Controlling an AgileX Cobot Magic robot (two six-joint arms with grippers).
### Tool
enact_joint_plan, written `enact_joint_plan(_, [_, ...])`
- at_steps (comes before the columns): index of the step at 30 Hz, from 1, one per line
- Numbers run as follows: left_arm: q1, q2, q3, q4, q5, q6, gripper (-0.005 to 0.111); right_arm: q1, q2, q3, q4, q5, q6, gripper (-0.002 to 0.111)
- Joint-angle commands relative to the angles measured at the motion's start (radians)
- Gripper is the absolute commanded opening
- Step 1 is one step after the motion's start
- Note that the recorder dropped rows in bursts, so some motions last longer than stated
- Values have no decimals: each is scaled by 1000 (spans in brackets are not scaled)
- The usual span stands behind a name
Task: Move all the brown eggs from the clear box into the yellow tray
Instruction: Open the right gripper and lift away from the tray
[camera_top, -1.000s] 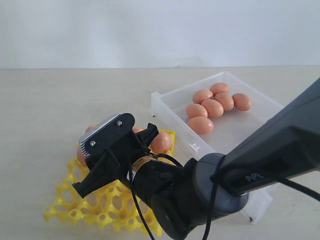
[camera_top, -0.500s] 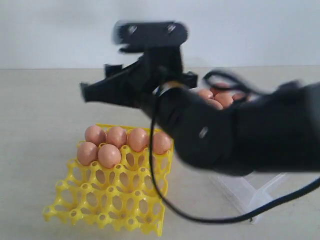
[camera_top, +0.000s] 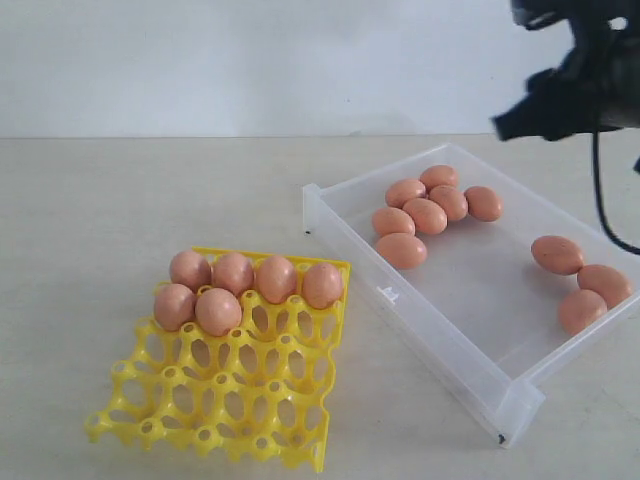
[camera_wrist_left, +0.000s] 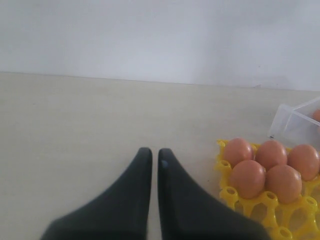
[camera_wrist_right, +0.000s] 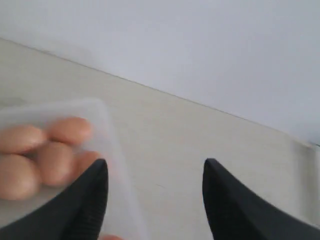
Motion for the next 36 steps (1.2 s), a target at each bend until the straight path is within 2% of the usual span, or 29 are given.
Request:
enact_joint_plan(1, [-4,-3,4,-3,-6,-8,4,-138,46,-4,12,-399,-178,50])
enact_joint_plan(4, [-4,-3,4,-3,-6,-8,4,-234,66,-2,12,-576,-178,50])
enact_joint_plan(6, [-4,-3,4,-3,-6,-8,4,-266,61,-2,12,-596,-178,50])
enact_joint_plan(8, [-4,-3,4,-3,-4,-8,4,-257,43,-2,12,-568,-159,50])
enact_joint_plan(13, [-4,-3,4,-3,-5,-8,4,-211,33,-2,12,-358,-70,50])
enact_joint_plan(16, [-4,-3,4,-3,-5,-8,4,-214,33,-2,-41,-442,49,50])
enact_joint_plan(19, [-4,-3,4,-3,-5,-8,4,-214,33,-4,-163,-692,368,50])
enact_joint_plan(23, [-4,-3,4,-3,-5,-8,4,-250,-36,-4,-196,-692,702,50])
enact_joint_plan(25, [-4,-3,4,-3,-5,-8,4,-276,-75,-4,-251,-692,1009,50])
enact_joint_plan(26, [-4,-3,4,-3,-5,-8,4,-292,-95,-4,-316,-692,1264,50])
enact_joint_plan(27, [-4,-3,4,-3,-5,-8,4,-296,-100,-4,-349,-692,1365,50])
enact_joint_plan(28, [-4,-3,4,-3,-5,-8,4,-294,-123,-4,-467,-692,1529,50])
enact_joint_plan(29, [-4,-3,4,-3,-5,-8,4,-294,-135,-4,-523,-673,1531,50])
enact_joint_plan(31, [-4,-3,4,-3,-3,-8,4,-294,-212,-4,-890,-91,1464,49])
enact_joint_plan(32, [-4,-3,4,-3,-3,-8,4,-294,-233,-20,-1091,153,1506,45])
enact_joint_plan(33, [-4,-3,4,-3,-3,-8,4,-279,-238,-74,-1351,477,1638,37])
enact_joint_plan(34, [-4,-3,4,-3,-3,-8,4,-250,-220,-134,-1474,708,1759,29])
enact_joint_plan(35, [-4,-3,4,-3,-3,-8,4,-226,-191,-191,-1555,985,1764,17])
enact_joint_plan(36, [-4,-3,4,-3,-3,-8,4,-206,-165,-224,-1591,1200,1687,8])
